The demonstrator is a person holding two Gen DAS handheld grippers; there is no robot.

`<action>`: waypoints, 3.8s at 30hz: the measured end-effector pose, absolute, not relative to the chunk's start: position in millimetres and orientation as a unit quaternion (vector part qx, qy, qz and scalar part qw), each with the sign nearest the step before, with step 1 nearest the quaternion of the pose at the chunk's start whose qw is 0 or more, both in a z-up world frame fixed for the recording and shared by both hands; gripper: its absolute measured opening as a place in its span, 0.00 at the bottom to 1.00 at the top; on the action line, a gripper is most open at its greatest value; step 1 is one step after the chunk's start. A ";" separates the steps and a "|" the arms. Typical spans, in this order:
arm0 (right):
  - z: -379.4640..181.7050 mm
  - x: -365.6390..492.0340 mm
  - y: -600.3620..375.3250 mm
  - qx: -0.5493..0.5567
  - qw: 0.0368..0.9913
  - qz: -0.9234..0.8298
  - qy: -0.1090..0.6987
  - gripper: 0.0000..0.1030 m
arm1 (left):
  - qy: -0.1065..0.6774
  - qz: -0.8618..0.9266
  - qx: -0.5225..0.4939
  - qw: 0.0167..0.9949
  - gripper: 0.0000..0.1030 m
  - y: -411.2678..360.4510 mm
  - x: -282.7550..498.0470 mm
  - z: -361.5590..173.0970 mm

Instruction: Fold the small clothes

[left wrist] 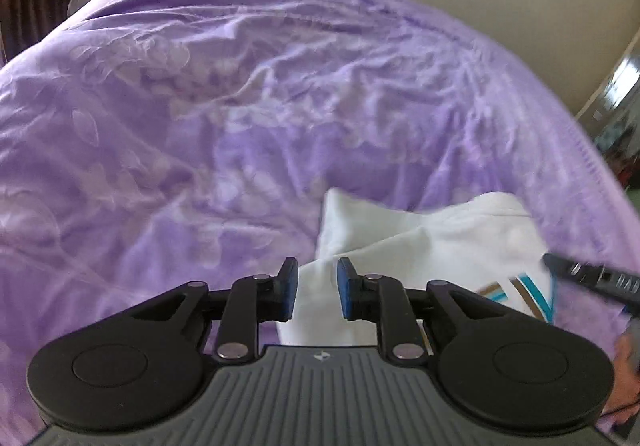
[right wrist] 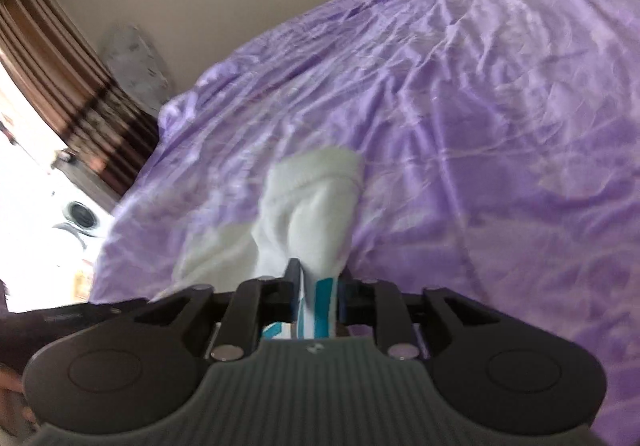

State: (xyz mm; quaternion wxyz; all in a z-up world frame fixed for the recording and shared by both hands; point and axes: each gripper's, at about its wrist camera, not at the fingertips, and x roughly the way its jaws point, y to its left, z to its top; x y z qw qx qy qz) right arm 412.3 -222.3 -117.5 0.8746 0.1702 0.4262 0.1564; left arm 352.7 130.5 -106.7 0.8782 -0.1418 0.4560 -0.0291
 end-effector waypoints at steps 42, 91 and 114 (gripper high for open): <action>-43.0 153.3 -196.6 -0.014 0.920 0.151 0.362 0.38 | 0.326 0.032 0.032 0.944 0.52 13.0 96.3 -18.5; -71.8 42.7 -183.4 -0.010 0.926 0.119 0.358 0.70 | 0.398 0.037 0.008 0.917 0.75 1.9 34.9 -64.8; -71.8 41.6 -182.6 -0.010 0.926 0.119 0.357 0.71 | 0.397 0.037 0.008 0.917 0.75 0.9 33.5 -64.8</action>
